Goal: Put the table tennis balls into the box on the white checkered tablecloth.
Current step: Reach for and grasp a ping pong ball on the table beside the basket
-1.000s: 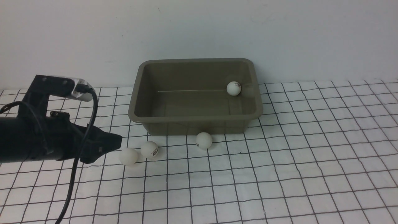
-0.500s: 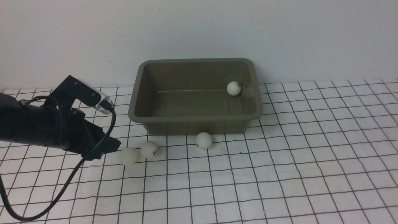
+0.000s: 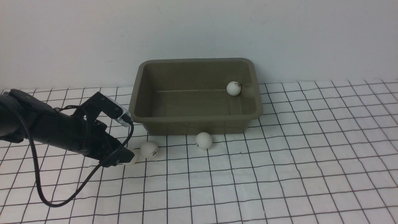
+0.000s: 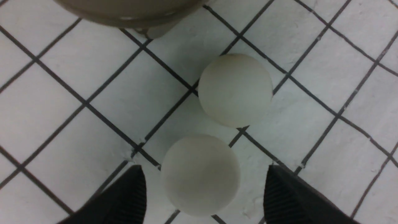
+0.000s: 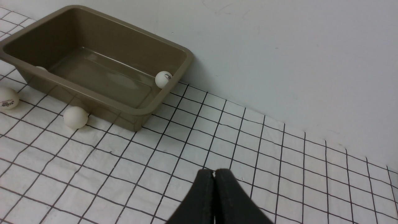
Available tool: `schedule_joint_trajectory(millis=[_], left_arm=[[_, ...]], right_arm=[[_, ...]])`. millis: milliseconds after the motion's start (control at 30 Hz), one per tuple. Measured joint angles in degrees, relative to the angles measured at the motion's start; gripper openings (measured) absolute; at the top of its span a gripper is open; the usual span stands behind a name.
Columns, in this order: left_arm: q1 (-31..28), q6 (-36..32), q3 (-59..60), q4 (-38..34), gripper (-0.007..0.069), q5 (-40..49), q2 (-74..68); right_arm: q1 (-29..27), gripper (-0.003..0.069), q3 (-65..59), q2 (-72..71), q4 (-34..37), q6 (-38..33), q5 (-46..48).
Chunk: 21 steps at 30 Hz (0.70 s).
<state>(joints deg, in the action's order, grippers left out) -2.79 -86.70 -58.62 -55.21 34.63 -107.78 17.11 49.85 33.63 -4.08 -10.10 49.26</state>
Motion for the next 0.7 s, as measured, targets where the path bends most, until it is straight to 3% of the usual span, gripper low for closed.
schedule_joint_trajectory(millis=[300,467,700], left_arm=[[0.00,-0.17,-1.06,-0.06,0.0454,-0.36,-3.12],[0.00,-0.24,-1.26,-0.10,0.0352,-0.53,-3.60],[-0.07,1.17,-3.14,1.81,0.0352,4.61,-1.38]], right_arm=[[-0.05,-0.0016,0.00,0.00,0.00,0.00,0.00],[-0.11,-0.0016,0.00,0.00,0.00,0.00,-0.18],[-0.11,-0.0016,0.00,0.00,0.00,0.00,-0.23]])
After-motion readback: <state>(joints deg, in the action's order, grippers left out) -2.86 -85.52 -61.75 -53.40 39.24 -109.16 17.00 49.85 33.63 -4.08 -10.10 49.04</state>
